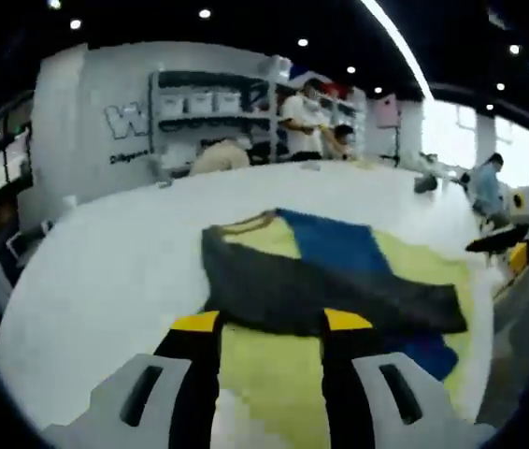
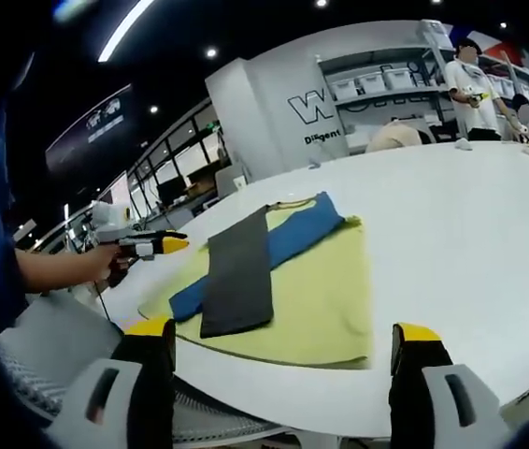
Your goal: Fold the garment on the visible template until the final outline fits inside the template.
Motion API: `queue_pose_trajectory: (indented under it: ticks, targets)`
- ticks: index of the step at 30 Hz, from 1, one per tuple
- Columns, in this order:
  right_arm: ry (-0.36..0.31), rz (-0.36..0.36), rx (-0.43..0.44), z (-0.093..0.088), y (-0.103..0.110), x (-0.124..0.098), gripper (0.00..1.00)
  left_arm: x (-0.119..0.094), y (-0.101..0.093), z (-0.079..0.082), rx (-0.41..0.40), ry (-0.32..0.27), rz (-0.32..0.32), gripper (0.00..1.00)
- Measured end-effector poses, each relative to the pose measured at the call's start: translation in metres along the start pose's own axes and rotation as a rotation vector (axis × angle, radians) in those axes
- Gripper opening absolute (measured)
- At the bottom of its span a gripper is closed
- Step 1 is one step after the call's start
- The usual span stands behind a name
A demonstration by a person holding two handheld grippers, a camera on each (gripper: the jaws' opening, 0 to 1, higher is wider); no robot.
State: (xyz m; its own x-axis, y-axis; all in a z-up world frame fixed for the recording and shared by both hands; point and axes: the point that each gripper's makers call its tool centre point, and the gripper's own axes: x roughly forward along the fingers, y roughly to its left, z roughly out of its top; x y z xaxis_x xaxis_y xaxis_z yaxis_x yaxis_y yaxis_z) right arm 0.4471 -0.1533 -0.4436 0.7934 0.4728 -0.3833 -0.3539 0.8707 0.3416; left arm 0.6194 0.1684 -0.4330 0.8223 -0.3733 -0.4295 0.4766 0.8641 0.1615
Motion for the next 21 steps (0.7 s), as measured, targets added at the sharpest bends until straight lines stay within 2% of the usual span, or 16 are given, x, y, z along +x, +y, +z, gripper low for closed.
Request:
queue_pose_trajectory:
  ticks: [3,4,8,11,14,17,18,21]
  targets:
    - [-0.003,-0.010,0.008,0.001,-0.002,-0.002,0.97,0.013,0.013,-0.006,0.065,0.036,0.013,0.41]
    - [-0.004,-0.014,0.009,0.002,-0.003,-0.003,0.97,0.025,0.020,-0.013,0.094,0.046,0.010,0.40]
    - [-0.003,-0.026,0.008,0.005,-0.004,-0.005,0.97,0.036,0.023,-0.013,0.138,0.049,-0.005,0.39]
    - [-0.002,-0.031,0.007,0.006,-0.004,-0.006,0.97,0.043,0.026,-0.014,0.155,0.053,0.006,0.38]
    - [-0.008,-0.054,0.015,0.010,-0.009,-0.009,0.97,0.057,0.031,-0.014,0.148,0.058,0.017,0.38]
    - [-0.011,-0.065,0.022,0.011,-0.012,-0.011,0.97,0.062,0.034,-0.012,0.147,0.058,0.029,0.37]
    - [-0.011,-0.067,0.025,0.011,-0.012,-0.012,0.97,0.073,0.045,-0.012,0.139,0.058,0.040,0.37]
    - [-0.010,-0.076,0.032,0.010,-0.014,-0.013,0.97,0.078,0.052,-0.013,0.103,0.061,0.048,0.39]
